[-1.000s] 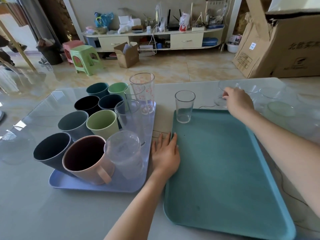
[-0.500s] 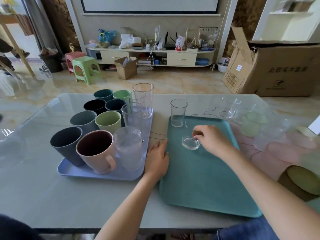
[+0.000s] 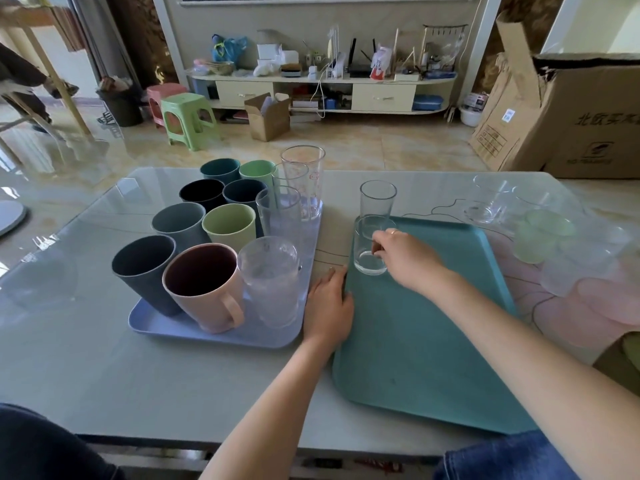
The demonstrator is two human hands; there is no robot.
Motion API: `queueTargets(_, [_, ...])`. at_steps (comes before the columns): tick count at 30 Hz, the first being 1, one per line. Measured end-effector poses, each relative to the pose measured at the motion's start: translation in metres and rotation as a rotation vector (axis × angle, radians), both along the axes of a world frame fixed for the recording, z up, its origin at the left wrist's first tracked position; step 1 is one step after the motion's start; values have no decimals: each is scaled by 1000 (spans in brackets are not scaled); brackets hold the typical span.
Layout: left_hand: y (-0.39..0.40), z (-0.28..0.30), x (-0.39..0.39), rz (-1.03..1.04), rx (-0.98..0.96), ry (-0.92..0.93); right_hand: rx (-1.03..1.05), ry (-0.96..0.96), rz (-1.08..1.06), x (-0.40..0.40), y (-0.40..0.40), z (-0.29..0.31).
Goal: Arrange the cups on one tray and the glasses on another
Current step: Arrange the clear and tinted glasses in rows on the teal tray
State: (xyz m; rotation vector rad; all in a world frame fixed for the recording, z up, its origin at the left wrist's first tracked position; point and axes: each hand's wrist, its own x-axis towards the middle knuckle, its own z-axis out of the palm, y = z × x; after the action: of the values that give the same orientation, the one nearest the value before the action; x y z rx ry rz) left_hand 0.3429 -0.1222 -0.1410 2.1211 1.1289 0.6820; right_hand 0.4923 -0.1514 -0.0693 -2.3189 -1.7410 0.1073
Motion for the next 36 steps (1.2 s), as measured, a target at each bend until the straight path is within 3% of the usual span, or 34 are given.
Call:
queueTargets(4, [0,-1,-1,-13,-8,-3,-46,137,84,9,-6,2])
queueTargets(7, [2,-3,-1,-14,9,13,92,249,156,17,-12,13])
queueTargets(12, [2,-2,0,8,-3,15,373,131,-134,63,-12,22])
queueTargets(16, [4,-5,0,17,-36,-25,157,-68,-378,111,-1,18])
queueTargets(23, [8,-11,2,28,-89,-110,-60,-187,-595,164,36,10])
queueTargets(30, [7,-12,1,11,-116,-142,-11,-125,-761,197,56,0])
queueTargets(36, [8,-11,0,1,-110,-134,167,-90,-663,198,51,-16])
